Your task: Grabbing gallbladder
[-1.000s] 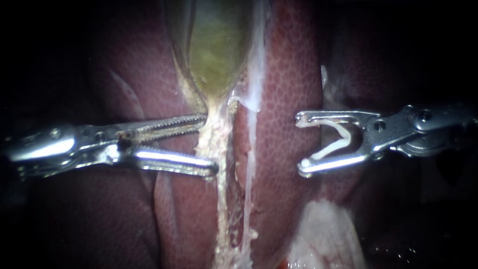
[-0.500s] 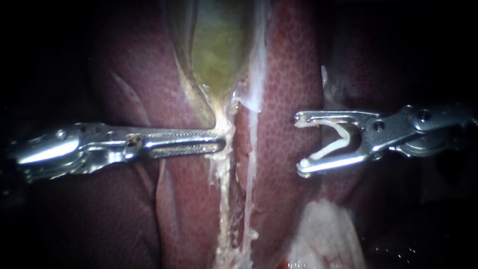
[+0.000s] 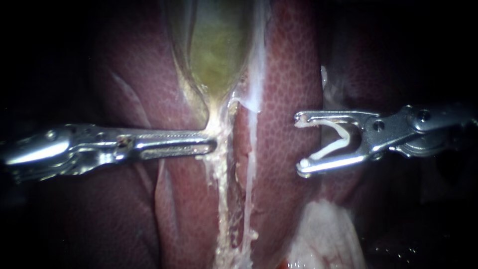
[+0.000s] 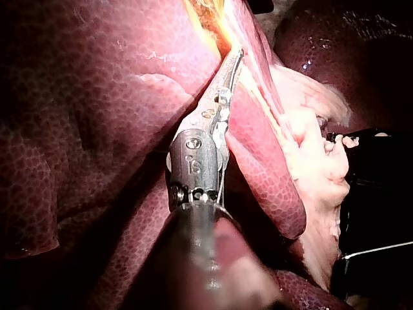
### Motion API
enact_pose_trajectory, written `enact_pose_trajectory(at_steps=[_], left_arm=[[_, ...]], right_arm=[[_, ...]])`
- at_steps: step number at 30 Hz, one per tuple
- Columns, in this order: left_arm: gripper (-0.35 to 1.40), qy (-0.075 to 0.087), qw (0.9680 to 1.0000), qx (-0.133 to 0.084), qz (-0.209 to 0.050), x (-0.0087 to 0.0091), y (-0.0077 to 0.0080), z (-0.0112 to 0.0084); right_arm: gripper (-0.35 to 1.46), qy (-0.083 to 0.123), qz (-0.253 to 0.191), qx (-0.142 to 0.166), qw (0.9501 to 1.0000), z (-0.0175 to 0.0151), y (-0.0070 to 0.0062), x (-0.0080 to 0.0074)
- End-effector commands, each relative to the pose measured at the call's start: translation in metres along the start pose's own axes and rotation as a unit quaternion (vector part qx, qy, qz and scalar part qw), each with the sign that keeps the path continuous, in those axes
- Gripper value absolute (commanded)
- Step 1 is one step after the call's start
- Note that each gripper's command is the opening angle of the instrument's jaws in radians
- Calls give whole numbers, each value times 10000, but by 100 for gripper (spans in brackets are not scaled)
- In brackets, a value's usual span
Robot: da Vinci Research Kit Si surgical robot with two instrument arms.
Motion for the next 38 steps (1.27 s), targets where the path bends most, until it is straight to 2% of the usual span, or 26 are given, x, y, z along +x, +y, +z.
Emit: enact_pose_trajectory(at_steps=[1, 4, 10, 19, 23, 38], left_arm=[[-35, -6, 10000, -16, -11, -4, 1, -6], [-35, -7, 10000, -75, -53, -16, 4, -21], [-35, -159, 9996, -160, -156, -47, 7, -51], [-35, -291, 9991, -271, -123, -68, 14, -80], [-35, -302, 9990, -303, -117, -72, 16, -85], [-35, -304, 9989, -326, -117, -70, 17, -85]], right_arm=[[55, 1, -2, 3, 10000, -1, 0, 0], [55, 1, -2, 3, 10000, -1, 0, 0], [55, 1, -2, 3, 10000, -1, 0, 0], [55, 1, -2, 3, 10000, -1, 0, 0], [55, 1, -2, 3, 10000, -1, 0, 0], [55, 1, -2, 1, 10000, 0, 1, -1]])
